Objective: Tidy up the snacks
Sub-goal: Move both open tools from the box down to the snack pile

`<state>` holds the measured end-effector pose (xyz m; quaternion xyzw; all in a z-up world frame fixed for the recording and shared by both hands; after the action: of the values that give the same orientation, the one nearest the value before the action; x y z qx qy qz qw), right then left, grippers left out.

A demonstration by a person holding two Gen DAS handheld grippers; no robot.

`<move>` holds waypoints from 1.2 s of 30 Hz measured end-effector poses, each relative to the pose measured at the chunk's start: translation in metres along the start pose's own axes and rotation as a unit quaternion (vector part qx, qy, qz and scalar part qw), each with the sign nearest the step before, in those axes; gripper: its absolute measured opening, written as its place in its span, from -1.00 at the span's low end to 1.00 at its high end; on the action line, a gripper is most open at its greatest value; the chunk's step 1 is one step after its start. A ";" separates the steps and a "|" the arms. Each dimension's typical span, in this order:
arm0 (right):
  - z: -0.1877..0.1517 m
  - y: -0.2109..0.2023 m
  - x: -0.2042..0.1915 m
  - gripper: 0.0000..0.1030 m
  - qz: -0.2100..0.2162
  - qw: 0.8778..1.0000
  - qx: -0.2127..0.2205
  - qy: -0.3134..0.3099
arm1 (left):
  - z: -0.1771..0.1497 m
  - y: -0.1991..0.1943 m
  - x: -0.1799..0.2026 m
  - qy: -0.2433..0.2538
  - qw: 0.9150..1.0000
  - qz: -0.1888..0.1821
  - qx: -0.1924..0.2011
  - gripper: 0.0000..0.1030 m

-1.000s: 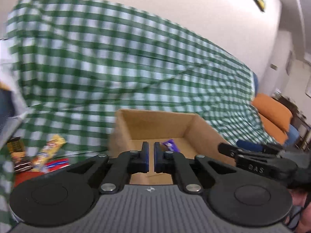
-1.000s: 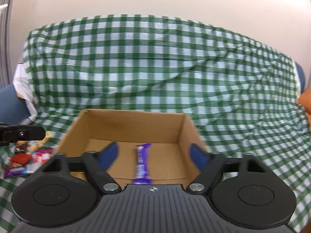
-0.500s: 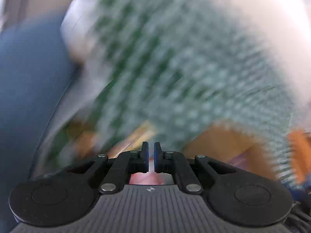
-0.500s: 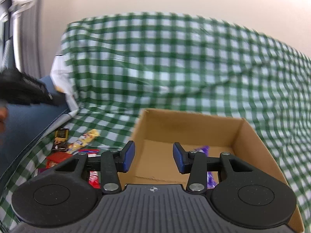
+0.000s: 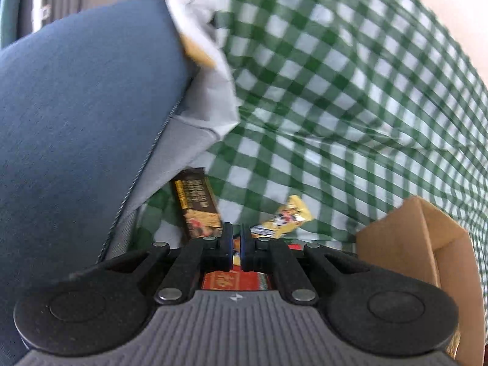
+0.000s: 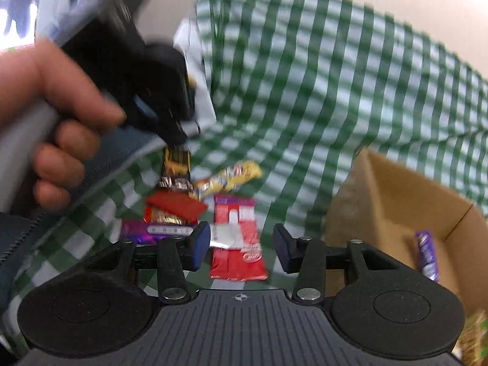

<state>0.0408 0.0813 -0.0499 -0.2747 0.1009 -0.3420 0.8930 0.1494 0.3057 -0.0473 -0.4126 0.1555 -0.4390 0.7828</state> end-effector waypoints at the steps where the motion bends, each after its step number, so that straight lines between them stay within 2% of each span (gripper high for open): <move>1: -0.001 0.012 0.002 0.07 -0.004 1.000 -0.011 0.010 | 0.000 0.003 -0.005 -0.011 1.000 0.002 -0.007 -0.94; 2: -0.001 0.022 0.004 0.22 -0.007 1.000 -0.019 0.019 | 0.001 0.007 -0.009 -0.021 1.000 0.003 -0.015 -0.89; 4: -0.006 0.044 0.010 0.40 -0.022 0.998 -0.042 0.032 | 0.002 0.015 -0.015 -0.039 0.999 0.006 -0.028 -0.84; 6: -0.014 0.060 0.017 0.44 -0.019 0.996 -0.063 0.052 | 0.003 0.023 -0.018 -0.052 0.998 0.010 -0.035 -0.69; 8: -0.016 0.072 0.021 0.53 -0.022 0.995 -0.076 0.062 | 0.005 0.030 -0.018 -0.057 0.997 0.013 -0.039 -0.38; 15: -0.019 0.093 0.026 0.66 -0.016 0.994 -0.090 0.065 | 0.013 0.060 0.001 -0.035 0.996 0.059 -0.058 -0.09; 17: -0.020 0.096 0.031 0.66 -0.009 0.993 -0.090 0.077 | 0.012 0.068 0.010 -0.019 0.995 0.075 -0.059 0.11; 21: -0.020 0.098 0.037 0.50 0.013 0.992 -0.088 0.085 | 0.008 0.079 0.029 0.030 0.992 0.110 -0.050 0.19; 23: -0.020 0.098 0.038 0.34 0.026 0.992 -0.087 0.087 | 0.005 0.084 0.031 0.046 0.990 0.124 -0.051 0.19; 24: -0.020 0.098 0.038 0.31 0.034 0.992 -0.086 0.088 | 0.005 0.085 0.030 0.047 0.989 0.129 -0.054 0.17; 25: -0.020 0.098 0.038 0.18 0.041 0.992 -0.085 0.089 | 0.005 0.086 0.027 0.044 0.989 0.131 -0.056 0.02; 26: -0.020 0.097 0.037 0.14 0.044 0.992 -0.084 0.087 | 0.005 0.086 0.023 0.039 0.989 0.131 -0.057 -0.16; 30: -0.020 0.092 0.033 -0.06 0.049 0.993 -0.074 0.077 | 0.007 0.079 0.013 0.021 0.990 0.126 -0.055 -0.19; 34: -0.016 0.081 0.030 -0.44 0.045 0.995 -0.061 0.068 | 0.007 0.063 0.012 0.018 0.992 0.115 -0.053 -0.20; 36: -0.014 0.074 0.030 -0.52 0.048 0.994 -0.062 0.071 | 0.003 0.051 0.012 0.023 0.992 0.111 -0.050 -0.20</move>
<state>0.0990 0.1009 -0.1030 -0.2997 0.1976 -0.3107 0.8801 0.1864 0.3120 -0.0838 -0.4212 0.2397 -0.3505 0.8015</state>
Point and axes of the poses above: each gripper's, at about its wrist camera, not at the fingertips, and y roughly the way its jaws point, x to its right, z to its top, the point moved 2 cm from there along y, roughly the way its jaws point, and after that the axes turned 15 degrees about z, right-handed, at the moved point
